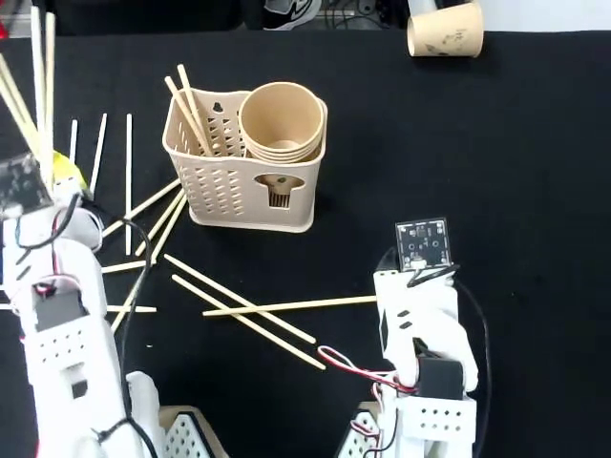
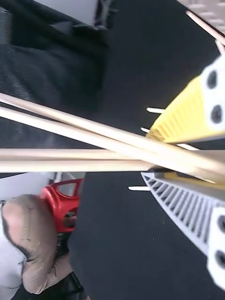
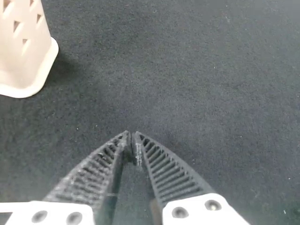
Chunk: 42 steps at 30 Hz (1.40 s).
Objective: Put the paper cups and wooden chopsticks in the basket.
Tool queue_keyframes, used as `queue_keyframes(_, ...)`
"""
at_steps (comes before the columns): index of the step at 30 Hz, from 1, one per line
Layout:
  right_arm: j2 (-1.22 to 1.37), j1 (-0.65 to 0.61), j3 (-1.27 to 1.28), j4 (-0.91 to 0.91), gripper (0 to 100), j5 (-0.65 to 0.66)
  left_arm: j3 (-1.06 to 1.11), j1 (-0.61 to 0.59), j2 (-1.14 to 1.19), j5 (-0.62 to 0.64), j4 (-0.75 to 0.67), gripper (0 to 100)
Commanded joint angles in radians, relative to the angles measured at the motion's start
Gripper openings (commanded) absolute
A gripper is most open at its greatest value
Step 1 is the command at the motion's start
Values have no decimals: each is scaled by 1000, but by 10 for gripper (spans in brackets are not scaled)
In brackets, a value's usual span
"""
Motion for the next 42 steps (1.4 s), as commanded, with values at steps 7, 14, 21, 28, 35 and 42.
queue_keyframes(7,-71,8,-2,2,16,11,143,12,-129,152,-255,28)
queue_keyframes(14,-71,8,-2,0,16,11,140,105,-163,137,-336,27)
queue_keyframes(21,-70,8,-2,0,16,11,8,189,-206,140,-331,27)
queue_keyframes(28,-70,8,-2,0,16,11,-25,196,-206,144,-330,27)
queue_keyframes(35,-70,8,-2,-2,16,11,-77,211,-199,163,-333,27)
queue_keyframes(42,-70,8,-2,-3,16,11,-332,309,-164,164,-158,27)
